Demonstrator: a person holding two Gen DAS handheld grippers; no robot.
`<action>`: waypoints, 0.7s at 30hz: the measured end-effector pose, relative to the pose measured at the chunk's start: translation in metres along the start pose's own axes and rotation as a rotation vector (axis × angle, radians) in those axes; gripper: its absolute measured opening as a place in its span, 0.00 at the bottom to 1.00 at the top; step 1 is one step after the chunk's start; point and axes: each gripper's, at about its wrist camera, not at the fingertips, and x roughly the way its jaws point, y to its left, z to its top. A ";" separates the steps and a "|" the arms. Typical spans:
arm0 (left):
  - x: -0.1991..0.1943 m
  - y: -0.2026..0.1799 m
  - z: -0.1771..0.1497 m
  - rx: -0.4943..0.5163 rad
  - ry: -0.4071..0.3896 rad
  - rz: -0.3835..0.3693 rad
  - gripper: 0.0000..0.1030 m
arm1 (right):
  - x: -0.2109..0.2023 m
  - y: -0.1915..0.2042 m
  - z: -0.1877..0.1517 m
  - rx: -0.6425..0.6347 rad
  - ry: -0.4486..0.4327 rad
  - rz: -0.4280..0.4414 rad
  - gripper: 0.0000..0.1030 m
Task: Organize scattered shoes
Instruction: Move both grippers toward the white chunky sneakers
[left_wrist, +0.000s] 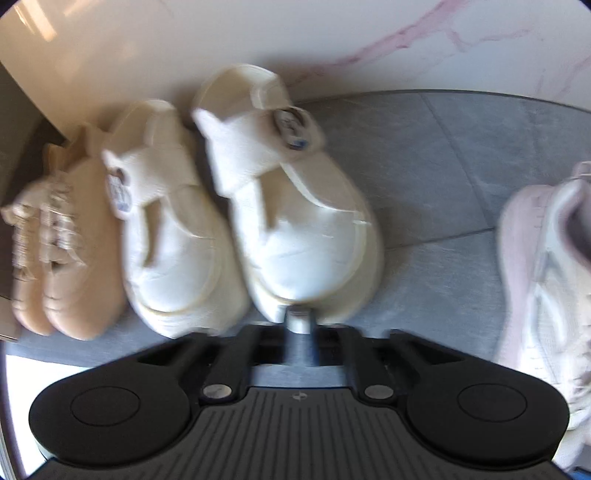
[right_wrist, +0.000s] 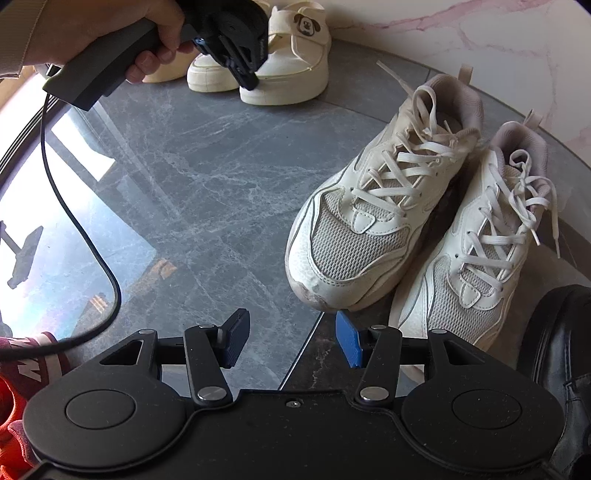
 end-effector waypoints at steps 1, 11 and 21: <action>-0.003 0.005 0.000 -0.001 -0.006 0.015 0.10 | -0.002 -0.002 0.000 0.008 -0.012 0.000 0.48; -0.049 -0.039 -0.020 0.082 -0.085 -0.236 0.15 | -0.025 -0.033 -0.005 0.131 -0.126 -0.090 0.48; -0.076 -0.113 -0.048 0.123 -0.220 -0.404 0.40 | -0.029 -0.091 -0.009 0.328 -0.292 -0.311 0.47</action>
